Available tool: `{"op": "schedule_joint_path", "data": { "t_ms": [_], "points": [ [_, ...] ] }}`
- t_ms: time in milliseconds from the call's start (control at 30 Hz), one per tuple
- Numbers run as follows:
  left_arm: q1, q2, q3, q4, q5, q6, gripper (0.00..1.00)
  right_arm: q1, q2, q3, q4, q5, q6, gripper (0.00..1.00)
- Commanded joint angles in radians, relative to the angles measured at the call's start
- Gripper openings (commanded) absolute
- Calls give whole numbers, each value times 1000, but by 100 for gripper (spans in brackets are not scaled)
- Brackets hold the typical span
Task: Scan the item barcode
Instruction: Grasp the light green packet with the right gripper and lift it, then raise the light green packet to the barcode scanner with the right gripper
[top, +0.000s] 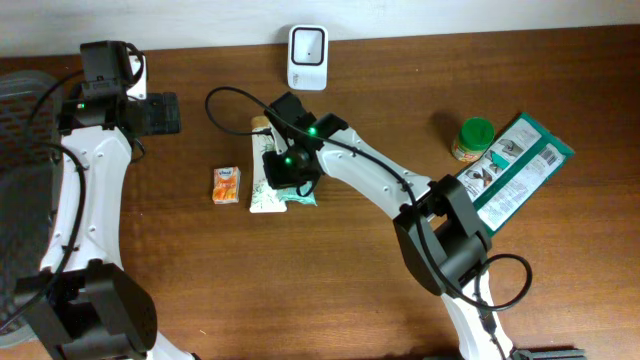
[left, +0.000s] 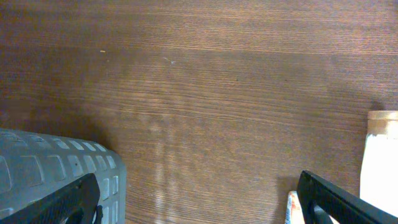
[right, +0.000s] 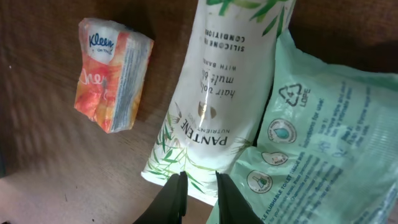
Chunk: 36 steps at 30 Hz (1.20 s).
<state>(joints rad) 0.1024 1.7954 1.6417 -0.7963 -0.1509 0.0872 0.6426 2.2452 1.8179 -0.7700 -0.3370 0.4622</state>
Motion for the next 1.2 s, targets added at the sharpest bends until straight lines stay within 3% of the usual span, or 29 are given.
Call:
{"op": "schedule_joint_path", "data": {
  "t_ms": [0, 200, 333, 433, 567, 667, 700, 800, 967, 1133, 1167],
  "points": [
    [2, 8, 13, 2, -7, 13, 99, 20, 8, -34, -15, -5, 19, 15],
    [2, 8, 13, 2, -7, 13, 99, -42, 3, -32, -219, -5, -13, 23],
    [2, 8, 13, 2, -6, 13, 99, -169, 0, -32, -299, 61, -113, 27],
    [2, 8, 13, 2, -7, 13, 99, -246, -20, -27, -325, 54, -187, 36],
    [2, 8, 13, 2, -6, 13, 99, -304, -80, 40, -315, 1, -249, 56],
    [2, 8, 13, 2, -7, 13, 99, -307, -68, 37, -164, -58, -330, 75],
    [2, 8, 13, 2, -7, 13, 99, -303, -39, 37, -125, -107, -372, 78],
    [2, 8, 13, 2, -7, 13, 99, -304, 35, 37, -113, -200, -476, 78],
    [2, 8, 13, 2, -6, 13, 99, -300, 116, 37, -75, -282, -492, 76],
    [2, 8, 13, 2, -6, 13, 99, -271, 144, 22, -91, -374, -492, 57],
    [2, 8, 13, 2, -6, 13, 99, -261, 150, 18, -95, -374, -492, 49]
  ]
}}
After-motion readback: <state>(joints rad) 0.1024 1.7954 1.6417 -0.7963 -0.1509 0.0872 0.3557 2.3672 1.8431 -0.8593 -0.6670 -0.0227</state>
